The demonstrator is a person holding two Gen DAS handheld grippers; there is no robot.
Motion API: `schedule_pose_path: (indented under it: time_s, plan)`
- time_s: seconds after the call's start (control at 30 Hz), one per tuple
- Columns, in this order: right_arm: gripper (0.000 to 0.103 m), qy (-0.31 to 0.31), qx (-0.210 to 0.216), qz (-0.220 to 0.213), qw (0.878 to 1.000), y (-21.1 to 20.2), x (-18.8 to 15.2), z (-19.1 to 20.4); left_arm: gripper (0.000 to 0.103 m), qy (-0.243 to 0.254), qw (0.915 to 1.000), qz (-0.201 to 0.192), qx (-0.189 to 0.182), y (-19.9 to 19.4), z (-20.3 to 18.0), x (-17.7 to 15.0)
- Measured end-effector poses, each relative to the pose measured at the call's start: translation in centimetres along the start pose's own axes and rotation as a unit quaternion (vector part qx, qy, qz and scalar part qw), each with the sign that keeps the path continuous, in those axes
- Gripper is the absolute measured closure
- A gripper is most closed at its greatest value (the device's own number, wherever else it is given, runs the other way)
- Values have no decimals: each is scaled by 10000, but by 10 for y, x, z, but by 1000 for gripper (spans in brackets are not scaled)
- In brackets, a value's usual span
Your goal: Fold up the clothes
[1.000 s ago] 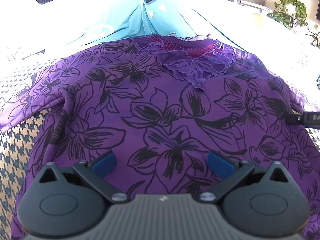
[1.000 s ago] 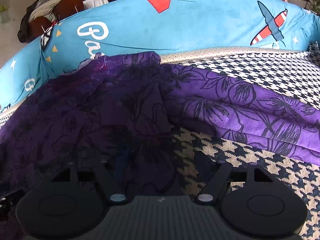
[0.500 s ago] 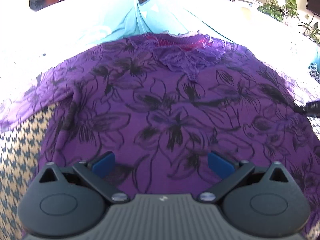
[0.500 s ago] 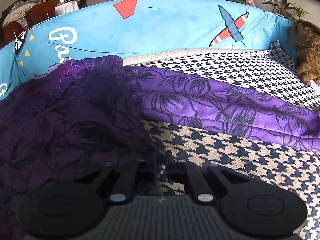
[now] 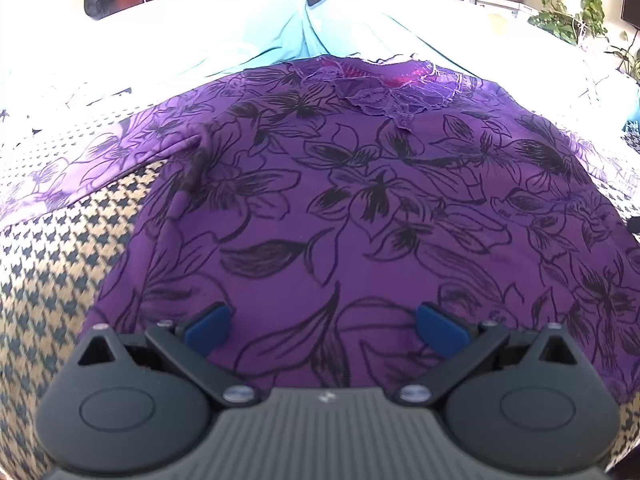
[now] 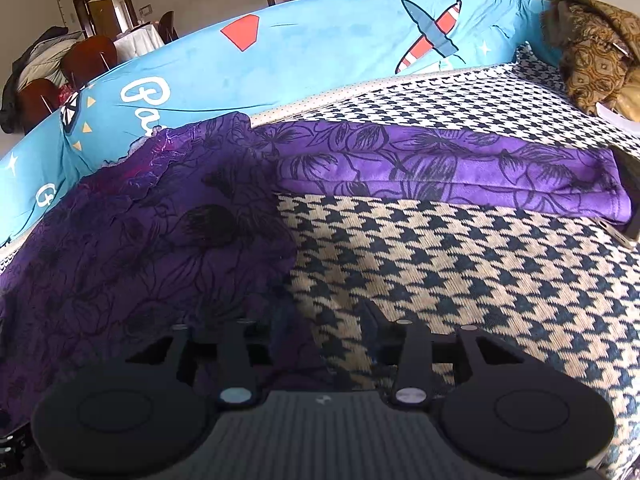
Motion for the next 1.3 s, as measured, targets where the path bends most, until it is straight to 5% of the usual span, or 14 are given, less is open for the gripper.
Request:
schedule_pose_path:
  time_s: [0.27,0.53,0.8,1.17,1.3]
  plan:
    - [56,164,39,120,9998,-21,-30,-14,0,-148,9998,-69,72,-13,10,-12]
    - [52,-492,-234,-50,9985,-22,-44,2,0,-302,9994,-109,112,-19,17,-16]
    - [98,-839,-296,-272,9957,-28,-54,15,0,-580,9980,-130,201,-23,29,-17]
    - [102,82,-1357,-447,9897,-55,-57,-27,0,-1057,9934,-162,414,-33,54,-20]
    - [102,298,-993,-506,9933,-63,-56,-33,0,-1144,9920,-222,478,-39,60,-23]
Point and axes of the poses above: each gripper's, at about its wrist camera, not at the fingertips, and y roughly the way its jaws point, z to its left, x to its top, the point moved 2 cm from there along y, roughly the way its jaws point, and after that the axes turned 3 degrees about -y, right-handed, at the moved point
